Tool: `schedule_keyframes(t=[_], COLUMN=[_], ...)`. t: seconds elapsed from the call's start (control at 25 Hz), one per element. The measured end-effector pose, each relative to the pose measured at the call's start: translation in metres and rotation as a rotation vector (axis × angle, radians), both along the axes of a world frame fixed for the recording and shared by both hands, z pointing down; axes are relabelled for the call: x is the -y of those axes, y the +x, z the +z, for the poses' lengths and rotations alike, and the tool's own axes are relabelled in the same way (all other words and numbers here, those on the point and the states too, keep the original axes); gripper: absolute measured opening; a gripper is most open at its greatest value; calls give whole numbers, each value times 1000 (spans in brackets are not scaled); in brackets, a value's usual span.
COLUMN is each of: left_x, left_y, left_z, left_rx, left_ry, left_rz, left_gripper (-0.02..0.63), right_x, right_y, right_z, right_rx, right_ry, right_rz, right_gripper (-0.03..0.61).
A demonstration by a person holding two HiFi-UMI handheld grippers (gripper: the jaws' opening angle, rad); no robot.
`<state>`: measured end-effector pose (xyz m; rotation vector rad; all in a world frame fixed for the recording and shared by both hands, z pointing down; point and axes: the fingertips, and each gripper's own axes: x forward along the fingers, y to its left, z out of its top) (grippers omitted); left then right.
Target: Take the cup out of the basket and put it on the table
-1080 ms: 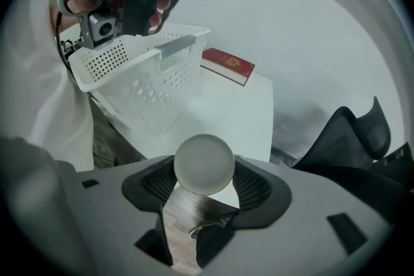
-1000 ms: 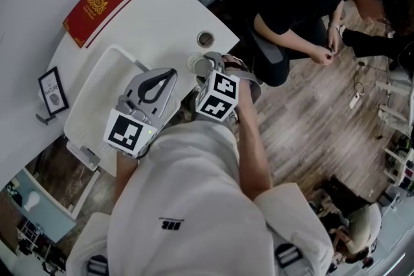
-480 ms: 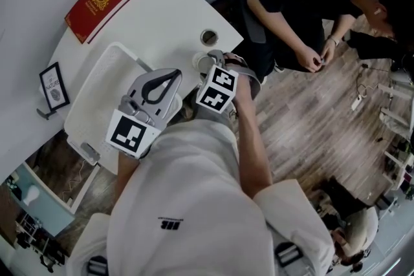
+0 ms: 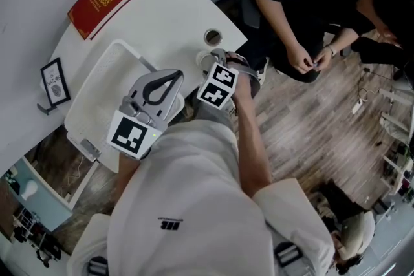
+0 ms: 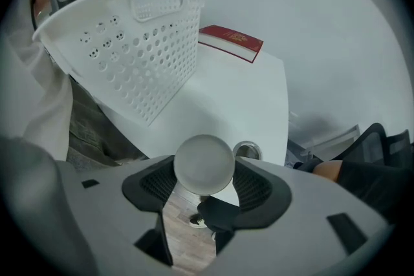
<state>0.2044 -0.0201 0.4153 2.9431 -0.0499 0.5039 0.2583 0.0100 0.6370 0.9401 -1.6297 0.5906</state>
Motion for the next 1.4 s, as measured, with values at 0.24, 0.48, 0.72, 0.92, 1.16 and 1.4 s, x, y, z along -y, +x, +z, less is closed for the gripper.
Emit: schedule_keyframes(t=[0.24,0.48,0.72,0.92,1.16,1.4], left_x=[-1,0,-1,-2,-2,-1], left_y=[-3,-2,-4,-5,-5,-4], left_z=[-1,1,0,-1,-1,0], left_rx=[2,3,2,1,6,2], left_ry=[-1,5,1,3,6,3], left_rz=[-7,-8,-17,-18,-15,-14], left_gripper=[9,9,9,9,9,9], right_x=[0,3,5,5,2,2], right_y=[1,2,2,1,1,3], right_z=[8,16,15,15,17,17], right_rx=[-20,-11,4,11,20,27], right_ry=[-1,3,15,28,16,23], right_rz=[8,20,32,29,22,40], right_gripper=[278,278,278,279,279,279])
